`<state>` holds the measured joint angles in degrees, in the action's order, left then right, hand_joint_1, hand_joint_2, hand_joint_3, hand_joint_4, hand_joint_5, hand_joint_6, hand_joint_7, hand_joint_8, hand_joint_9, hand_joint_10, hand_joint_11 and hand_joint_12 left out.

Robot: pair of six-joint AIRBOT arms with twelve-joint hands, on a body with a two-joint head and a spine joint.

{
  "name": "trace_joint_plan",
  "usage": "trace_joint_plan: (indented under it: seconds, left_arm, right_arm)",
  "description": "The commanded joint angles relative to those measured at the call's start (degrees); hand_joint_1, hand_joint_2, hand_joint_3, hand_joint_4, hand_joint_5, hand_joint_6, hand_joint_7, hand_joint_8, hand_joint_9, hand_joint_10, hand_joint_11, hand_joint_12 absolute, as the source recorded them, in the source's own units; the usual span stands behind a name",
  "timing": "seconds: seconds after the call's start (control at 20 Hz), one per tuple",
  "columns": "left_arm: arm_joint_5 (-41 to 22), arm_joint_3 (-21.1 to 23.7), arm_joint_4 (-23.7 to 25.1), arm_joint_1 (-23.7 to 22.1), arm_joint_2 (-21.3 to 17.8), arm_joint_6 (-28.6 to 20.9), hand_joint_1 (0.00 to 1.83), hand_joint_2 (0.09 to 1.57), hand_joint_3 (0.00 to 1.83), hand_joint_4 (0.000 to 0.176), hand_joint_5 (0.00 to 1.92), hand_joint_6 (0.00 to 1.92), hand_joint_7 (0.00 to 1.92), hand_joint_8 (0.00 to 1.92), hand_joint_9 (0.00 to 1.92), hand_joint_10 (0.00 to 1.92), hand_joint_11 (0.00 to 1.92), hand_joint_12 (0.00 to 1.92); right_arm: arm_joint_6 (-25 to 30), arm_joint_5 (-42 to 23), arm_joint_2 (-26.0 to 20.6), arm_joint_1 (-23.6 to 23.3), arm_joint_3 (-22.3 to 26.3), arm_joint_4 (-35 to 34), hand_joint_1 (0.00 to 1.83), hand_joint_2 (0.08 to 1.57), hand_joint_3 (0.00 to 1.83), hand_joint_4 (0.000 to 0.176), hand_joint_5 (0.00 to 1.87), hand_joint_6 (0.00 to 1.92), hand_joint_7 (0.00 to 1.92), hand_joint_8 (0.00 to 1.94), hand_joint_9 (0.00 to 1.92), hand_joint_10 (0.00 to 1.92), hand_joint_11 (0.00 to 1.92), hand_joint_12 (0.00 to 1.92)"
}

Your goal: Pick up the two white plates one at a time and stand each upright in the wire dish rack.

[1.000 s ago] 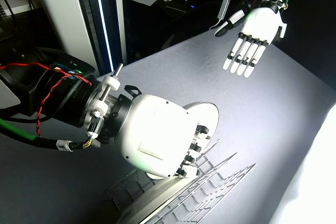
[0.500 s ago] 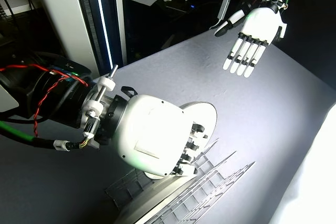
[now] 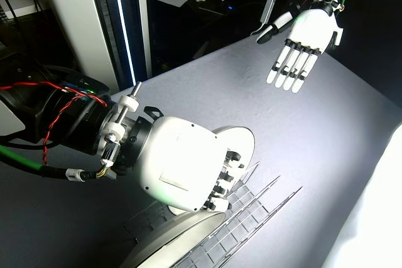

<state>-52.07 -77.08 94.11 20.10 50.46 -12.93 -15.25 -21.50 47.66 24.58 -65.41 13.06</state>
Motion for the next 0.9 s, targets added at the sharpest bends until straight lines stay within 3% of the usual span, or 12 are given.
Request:
trace_joint_plan:
  seconds: [0.0,0.1,0.15,0.25,0.3,0.35,0.4,0.45,0.5,0.6,0.75,0.85]
  left_arm:
    - [-1.39,0.14,-3.83,-0.54,-0.35,-0.03,0.00,1.07,0.00,0.000,0.12,0.01,0.09,0.01,0.06,0.01,0.04,0.03]
    - [-1.39,0.14,-3.83,-0.54,-0.32,-0.03,0.00,1.07,0.00,0.000,0.12,0.00,0.08,0.00,0.06,0.00,0.04,0.03]
    - [-1.39,0.15,-3.83,-0.54,-0.32,-0.03,0.00,1.07,0.00,0.000,0.12,0.01,0.09,0.00,0.06,0.00,0.04,0.03]
    - [-1.38,0.15,-3.83,-0.54,-0.29,-0.03,0.00,1.07,0.00,0.000,0.13,0.01,0.09,0.00,0.07,0.01,0.05,0.03]
    - [-1.38,0.15,-3.83,-0.54,-0.28,-0.03,0.00,1.07,0.00,0.000,0.13,0.01,0.09,0.00,0.07,0.01,0.05,0.04]
    - [-1.38,0.15,-3.83,-0.54,-0.27,-0.03,0.00,1.07,0.00,0.000,0.13,0.01,0.09,0.00,0.07,0.01,0.05,0.04]
    - [-1.38,0.15,-3.83,-0.54,-0.27,-0.03,0.00,1.07,0.00,0.000,0.13,0.01,0.09,0.00,0.07,0.01,0.05,0.04]
    - [-1.38,0.15,-3.83,-0.54,-0.25,-0.03,0.00,1.06,0.00,0.000,0.11,0.00,0.08,0.00,0.05,0.00,0.04,0.03]
    - [-1.38,0.15,-3.83,-0.54,-0.24,-0.03,0.00,1.06,0.00,0.000,0.11,0.00,0.08,0.00,0.05,0.00,0.04,0.03]
    - [-1.38,0.16,-3.83,-0.54,-0.19,-0.03,0.00,1.07,0.00,0.000,0.10,0.00,0.06,0.00,0.04,0.00,0.02,0.02]
    - [-1.34,0.40,-3.83,-0.54,-0.18,-0.04,0.00,1.07,0.00,0.000,0.12,0.01,0.09,0.01,0.06,0.01,0.04,0.03]
    - [-1.32,0.61,-3.83,-0.54,-0.19,-0.04,0.00,1.07,0.00,0.000,0.09,0.00,0.06,0.00,0.04,0.00,0.02,0.03]
  right_arm:
    - [-0.19,-6.96,0.11,-0.10,-0.17,-0.36,1.38,1.11,0.00,0.000,0.90,1.00,1.00,0.96,0.91,1.22,0.65,1.30]
    - [-0.19,-7.16,0.31,-0.11,-0.18,-0.36,1.37,1.13,0.00,0.000,0.86,1.08,0.95,1.01,0.89,1.26,0.63,1.32]
    - [-0.19,-7.43,0.56,-0.11,-0.17,-0.36,1.24,1.15,0.00,0.000,0.85,1.15,0.95,1.04,0.84,0.84,0.61,1.27]
    - [-0.19,-7.53,0.84,-0.11,-0.17,-0.36,1.20,1.16,0.00,0.009,0.84,1.20,0.96,1.03,0.90,0.40,0.59,1.18]
    - [-0.18,-7.53,0.99,-0.10,-0.17,-0.35,1.16,1.16,0.00,0.000,0.86,1.15,0.86,0.52,0.88,0.30,0.54,1.18]
    - [-0.18,-7.53,1.15,-0.10,-0.18,-0.35,1.15,1.17,0.00,0.000,0.86,1.15,0.91,0.25,0.90,0.24,0.54,1.17]
    - [-0.18,-7.53,1.25,-0.10,-0.18,-0.35,1.15,1.17,0.00,0.000,0.86,1.15,0.91,0.25,0.90,0.24,0.54,1.17]
    - [-0.18,-7.59,1.37,-0.11,-0.18,-0.35,1.25,1.09,0.00,0.000,0.73,0.57,0.88,0.12,0.85,0.17,0.47,1.16]
    - [-0.18,-7.64,1.44,-0.11,-0.18,-0.35,1.25,1.09,0.00,0.000,0.73,0.57,0.88,0.12,0.85,0.17,0.47,1.16]
    - [-0.18,-7.69,1.52,-0.11,-0.19,-0.35,1.25,1.04,0.00,0.000,0.77,0.05,0.80,0.00,0.78,0.04,0.35,1.17]
    - [-0.20,-8.13,1.59,-0.11,-0.19,-0.32,1.22,1.04,0.00,0.000,0.74,0.00,0.74,0.00,0.75,0.01,0.27,1.20]
    - [-0.22,-8.25,1.62,-0.10,-0.37,-0.32,1.26,1.04,0.00,0.000,0.79,0.01,0.80,0.01,0.79,0.02,0.33,1.19]
